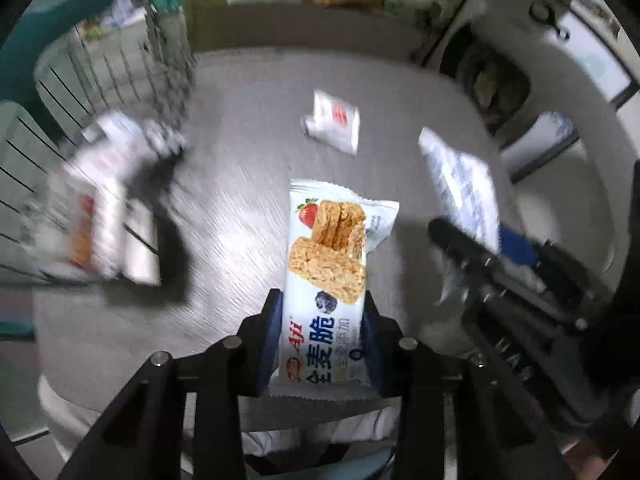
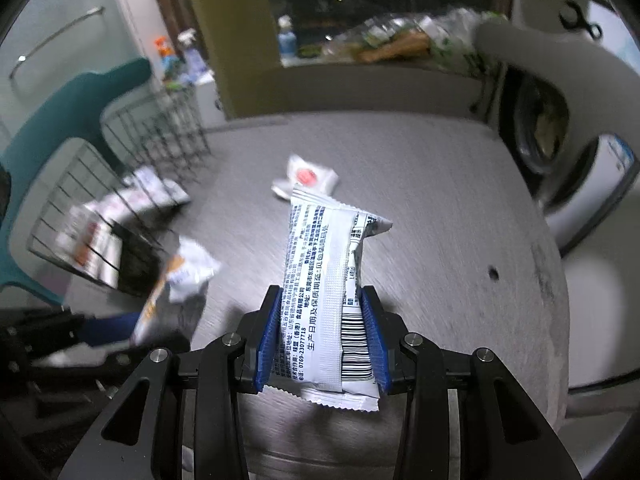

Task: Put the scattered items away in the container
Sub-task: 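Carry the snack bar and white sachet over the wire basket, then open both grippers to drop the items into the basket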

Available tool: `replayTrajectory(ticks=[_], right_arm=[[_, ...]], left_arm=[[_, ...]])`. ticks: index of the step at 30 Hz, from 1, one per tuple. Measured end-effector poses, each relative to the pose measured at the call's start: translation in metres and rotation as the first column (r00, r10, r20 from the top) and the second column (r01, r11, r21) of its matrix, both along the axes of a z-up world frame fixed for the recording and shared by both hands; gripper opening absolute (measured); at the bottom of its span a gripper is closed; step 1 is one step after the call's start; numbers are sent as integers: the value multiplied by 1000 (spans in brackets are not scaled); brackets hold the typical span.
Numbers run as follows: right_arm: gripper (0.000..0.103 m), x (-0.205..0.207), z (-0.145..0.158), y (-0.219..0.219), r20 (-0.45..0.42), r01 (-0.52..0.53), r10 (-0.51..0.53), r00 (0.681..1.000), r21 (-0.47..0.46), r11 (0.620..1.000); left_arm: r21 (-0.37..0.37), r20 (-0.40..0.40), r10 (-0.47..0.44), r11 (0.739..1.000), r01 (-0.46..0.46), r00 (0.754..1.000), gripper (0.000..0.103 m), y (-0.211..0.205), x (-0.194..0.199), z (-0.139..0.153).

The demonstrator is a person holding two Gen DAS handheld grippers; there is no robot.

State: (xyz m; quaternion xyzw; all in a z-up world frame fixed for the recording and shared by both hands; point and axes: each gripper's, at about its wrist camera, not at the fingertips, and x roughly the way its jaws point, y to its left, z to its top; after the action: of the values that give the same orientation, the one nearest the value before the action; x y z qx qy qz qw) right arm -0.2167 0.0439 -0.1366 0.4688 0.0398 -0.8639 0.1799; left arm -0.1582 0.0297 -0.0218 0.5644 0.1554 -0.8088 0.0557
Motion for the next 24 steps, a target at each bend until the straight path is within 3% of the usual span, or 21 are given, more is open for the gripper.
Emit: replayTrajectory(ticks=[3, 8, 15, 24], right_arm=[[39, -2, 28, -27, -43, -44, 43, 998, -30, 999], [39, -5, 64, -108, -81, -186, 178, 981, -96, 978], [39, -7, 55, -200, -47, -279, 275, 960, -104, 955], [39, -16, 29, -223, 14, -282, 284, 959, -93, 955]], left_arm=[[-22, -55, 50, 998, -52, 997, 40, -35, 3, 35], [-74, -97, 168, 982, -176, 981, 40, -110, 17, 67], [-93, -50, 281, 954, -285, 958, 40, -178, 25, 45], [-63, -11, 298, 952, -298, 955, 40, -200, 36, 19]])
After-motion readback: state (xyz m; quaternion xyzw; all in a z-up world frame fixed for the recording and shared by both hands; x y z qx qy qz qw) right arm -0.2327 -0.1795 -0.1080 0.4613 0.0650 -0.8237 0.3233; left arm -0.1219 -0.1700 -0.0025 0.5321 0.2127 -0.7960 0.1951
